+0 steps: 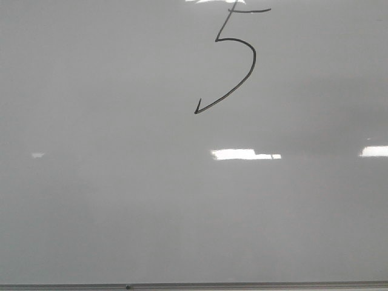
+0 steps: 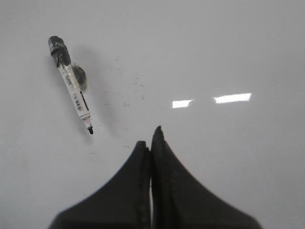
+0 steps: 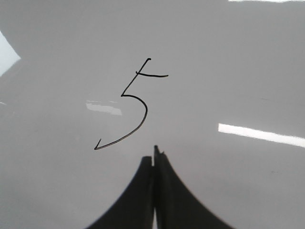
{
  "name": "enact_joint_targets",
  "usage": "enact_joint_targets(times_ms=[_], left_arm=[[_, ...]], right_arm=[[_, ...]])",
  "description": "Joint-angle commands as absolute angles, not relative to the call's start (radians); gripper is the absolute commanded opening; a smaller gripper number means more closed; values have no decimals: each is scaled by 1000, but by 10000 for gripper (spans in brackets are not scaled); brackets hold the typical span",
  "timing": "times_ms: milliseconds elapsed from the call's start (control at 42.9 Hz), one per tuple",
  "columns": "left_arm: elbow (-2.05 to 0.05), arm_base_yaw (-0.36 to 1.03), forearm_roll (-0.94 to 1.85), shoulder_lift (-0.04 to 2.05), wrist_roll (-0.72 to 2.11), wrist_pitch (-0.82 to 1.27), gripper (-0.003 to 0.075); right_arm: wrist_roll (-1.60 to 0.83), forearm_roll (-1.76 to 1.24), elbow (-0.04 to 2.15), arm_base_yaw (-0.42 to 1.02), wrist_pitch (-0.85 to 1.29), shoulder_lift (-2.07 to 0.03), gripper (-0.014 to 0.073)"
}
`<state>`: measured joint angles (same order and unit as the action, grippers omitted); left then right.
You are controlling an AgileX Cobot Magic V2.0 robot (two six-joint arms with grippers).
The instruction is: Write number 5 on whiteboard
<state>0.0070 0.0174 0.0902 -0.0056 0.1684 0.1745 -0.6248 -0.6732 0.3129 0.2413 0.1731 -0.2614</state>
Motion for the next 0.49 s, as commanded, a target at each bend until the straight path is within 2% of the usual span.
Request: enact_joint_targets(times_ms=[0, 210, 373, 466], left_arm=[[13, 18, 99, -21, 161, 81, -20], [13, 18, 99, -21, 161, 81, -20], [13, 18, 99, -21, 161, 81, -20], [13, 18, 99, -21, 161, 81, -20]], right_arm=[[-614, -624, 341, 235, 123, -263, -60], [-375, -325, 327, 226, 118, -222, -60], [-88, -150, 263, 146, 113, -212, -60], [0, -78, 206, 118, 106, -178, -60]])
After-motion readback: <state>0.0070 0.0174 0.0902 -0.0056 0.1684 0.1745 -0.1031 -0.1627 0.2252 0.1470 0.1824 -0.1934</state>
